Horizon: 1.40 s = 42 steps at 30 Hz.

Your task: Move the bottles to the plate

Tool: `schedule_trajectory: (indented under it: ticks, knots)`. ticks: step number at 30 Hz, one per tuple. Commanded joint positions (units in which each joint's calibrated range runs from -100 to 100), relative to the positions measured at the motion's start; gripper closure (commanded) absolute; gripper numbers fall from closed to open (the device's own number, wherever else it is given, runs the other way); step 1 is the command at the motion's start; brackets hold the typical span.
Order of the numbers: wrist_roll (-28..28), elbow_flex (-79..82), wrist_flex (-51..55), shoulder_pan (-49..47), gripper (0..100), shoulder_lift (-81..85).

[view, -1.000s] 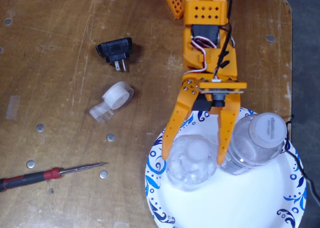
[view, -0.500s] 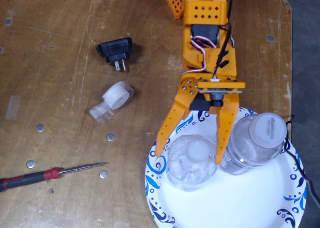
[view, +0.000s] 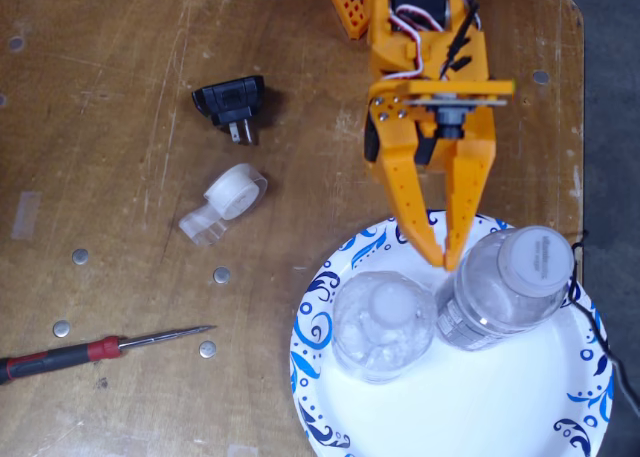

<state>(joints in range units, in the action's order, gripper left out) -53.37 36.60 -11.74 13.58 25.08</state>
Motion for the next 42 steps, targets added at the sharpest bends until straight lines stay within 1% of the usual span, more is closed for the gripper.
schedule_trajectory:
  ticks: [1, 5, 7, 17, 21, 24, 32, 34, 41, 42]
  knots:
    - [-0.36, -1.83, 7.92, 1.24, 99, 8.39]
    - [-0.36, 1.78, 17.92, 1.78, 99, 16.23]
    - [-0.41, 5.11, 20.01, 3.18, 99, 20.11]
    - [-0.46, 29.44, 20.1, 4.48, 99, 44.06]
    - [-3.28, 37.36, 20.1, 3.51, 99, 52.49]
    - [-4.22, 42.32, 20.36, 2.75, 99, 57.72]
    - [-3.85, 58.89, 20.19, 1.24, 99, 72.3]
    - [-3.9, 62.41, 20.1, 1.67, 99, 74.33]
    - [-3.8, 62.5, 21.32, 1.67, 99, 70.53]
    - [-3.8, 62.5, 22.71, 1.67, 99, 70.36]
